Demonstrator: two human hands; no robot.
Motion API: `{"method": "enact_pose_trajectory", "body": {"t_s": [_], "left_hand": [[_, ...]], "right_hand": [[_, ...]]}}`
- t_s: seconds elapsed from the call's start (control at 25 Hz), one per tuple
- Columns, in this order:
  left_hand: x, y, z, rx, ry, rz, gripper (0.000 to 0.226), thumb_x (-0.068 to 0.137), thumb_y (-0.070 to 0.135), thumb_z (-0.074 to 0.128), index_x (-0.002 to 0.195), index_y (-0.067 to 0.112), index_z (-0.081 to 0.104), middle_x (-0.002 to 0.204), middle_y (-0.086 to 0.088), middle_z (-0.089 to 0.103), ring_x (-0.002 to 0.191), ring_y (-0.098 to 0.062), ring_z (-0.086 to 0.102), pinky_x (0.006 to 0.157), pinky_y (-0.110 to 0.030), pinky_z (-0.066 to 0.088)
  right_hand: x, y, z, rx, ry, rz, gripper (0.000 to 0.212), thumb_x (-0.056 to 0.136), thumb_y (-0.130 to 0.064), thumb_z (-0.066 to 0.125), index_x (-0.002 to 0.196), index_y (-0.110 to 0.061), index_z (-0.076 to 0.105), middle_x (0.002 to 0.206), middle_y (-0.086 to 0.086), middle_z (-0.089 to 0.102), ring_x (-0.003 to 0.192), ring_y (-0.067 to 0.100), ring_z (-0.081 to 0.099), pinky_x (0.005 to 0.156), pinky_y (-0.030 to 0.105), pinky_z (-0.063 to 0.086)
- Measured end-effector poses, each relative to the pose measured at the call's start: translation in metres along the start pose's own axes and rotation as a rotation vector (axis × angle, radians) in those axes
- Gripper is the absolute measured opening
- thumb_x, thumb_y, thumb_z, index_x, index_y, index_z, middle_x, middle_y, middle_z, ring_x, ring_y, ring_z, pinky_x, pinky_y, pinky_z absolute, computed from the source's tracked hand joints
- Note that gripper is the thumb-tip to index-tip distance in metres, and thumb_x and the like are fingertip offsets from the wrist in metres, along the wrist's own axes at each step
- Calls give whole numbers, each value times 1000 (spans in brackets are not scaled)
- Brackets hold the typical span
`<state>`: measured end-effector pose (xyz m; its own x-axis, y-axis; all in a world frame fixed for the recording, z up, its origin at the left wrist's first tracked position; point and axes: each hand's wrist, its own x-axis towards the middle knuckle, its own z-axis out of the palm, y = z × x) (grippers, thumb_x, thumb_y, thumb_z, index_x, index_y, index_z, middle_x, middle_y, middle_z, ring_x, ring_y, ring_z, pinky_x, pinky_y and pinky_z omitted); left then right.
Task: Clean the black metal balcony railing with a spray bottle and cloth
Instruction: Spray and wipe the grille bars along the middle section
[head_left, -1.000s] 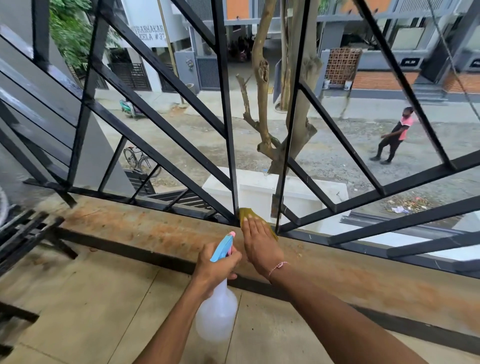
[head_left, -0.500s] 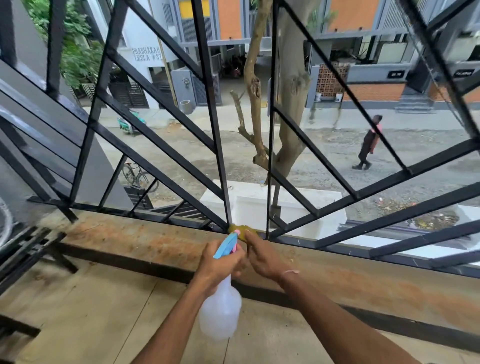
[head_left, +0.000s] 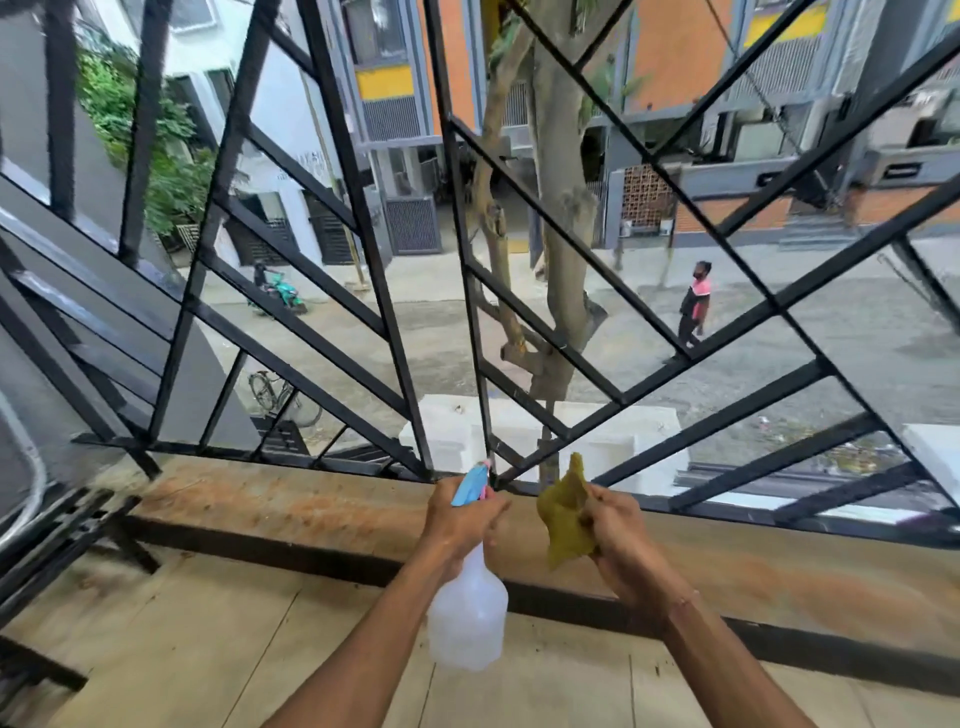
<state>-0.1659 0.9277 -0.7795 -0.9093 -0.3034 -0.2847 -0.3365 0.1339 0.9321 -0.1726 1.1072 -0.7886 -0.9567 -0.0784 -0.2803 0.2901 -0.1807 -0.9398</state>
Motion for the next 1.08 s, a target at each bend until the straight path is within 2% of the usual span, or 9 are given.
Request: {"method": "enact_pose_trajectory", "body": {"t_s": [0.12, 0.36, 0.44, 0.56, 0.68, 0.84, 0.92, 1.0, 1.08], "left_hand": [[0, -1, 9, 26, 25, 24, 12, 91, 14, 73, 100, 11, 66, 82, -8, 58, 69, -14, 55, 49, -18, 46], [15, -6, 12, 54, 72, 42, 11, 86, 16, 76, 88, 16, 65, 77, -7, 57, 69, -17, 54, 57, -27, 47], [17, -6, 11, 66, 80, 34, 15, 87, 19, 77, 95, 19, 64, 82, -7, 57, 72, -16, 55, 57, -25, 48], [20, -10, 9, 58, 78, 25, 18, 89, 19, 75, 100, 24, 62, 89, -8, 59, 77, -17, 58, 57, -23, 49], [26, -10, 7, 55, 79, 34, 16, 94, 19, 73, 106, 22, 63, 92, -8, 60, 79, -18, 58, 52, -18, 47], [36, -8, 0, 9, 104, 30, 23, 93, 21, 74, 113, 23, 62, 103, -12, 65, 88, -23, 64, 62, -24, 54], [38, -5, -5, -5, 110, 42, 24, 93, 20, 74, 115, 22, 63, 100, -12, 65, 85, -21, 63, 63, -25, 54], [40, -1, -9, -16, 104, 63, 21, 95, 16, 71, 115, 19, 63, 95, -9, 63, 82, -19, 61, 64, -25, 55], [43, 1, -9, -5, 94, 79, 24, 95, 16, 71, 117, 19, 61, 97, -8, 63, 83, -19, 63, 69, -29, 57]], "right_hand": [[-3, -5, -14, -56, 10, -39, 37, 103, 3, 34, 95, -5, 70, 88, 14, 71, 74, 17, 67, 67, 33, 54], [0, -12, -8, -235, -41, -72, 32, 106, -4, 36, 104, -16, 65, 104, 5, 69, 95, 15, 66, 73, 21, 52], [5, -13, 6, -285, -64, -109, 30, 107, -8, 38, 110, -19, 65, 106, -4, 70, 102, 14, 66, 76, 19, 53], [24, -4, 38, -371, 15, -236, 32, 105, -6, 40, 130, -13, 60, 115, 0, 67, 107, 19, 64, 90, 30, 54], [59, 4, 70, -602, 147, -331, 42, 100, 4, 42, 141, -3, 46, 116, 13, 59, 104, 27, 58, 92, 36, 47], [116, 21, 99, -913, -38, -293, 69, 94, -1, 55, 154, 2, 22, 156, 20, 35, 144, 37, 34, 120, 44, 27], [129, 21, 103, -974, -50, -308, 69, 93, -6, 56, 155, -1, 25, 149, 21, 43, 139, 40, 40, 115, 45, 33], [132, 13, 98, -774, -46, -337, 55, 92, -7, 45, 147, -11, 42, 126, 17, 63, 118, 40, 58, 97, 44, 49], [131, 15, 95, -543, -91, -369, 52, 95, -14, 39, 146, -26, 47, 123, 4, 69, 112, 27, 66, 96, 40, 55]]}}
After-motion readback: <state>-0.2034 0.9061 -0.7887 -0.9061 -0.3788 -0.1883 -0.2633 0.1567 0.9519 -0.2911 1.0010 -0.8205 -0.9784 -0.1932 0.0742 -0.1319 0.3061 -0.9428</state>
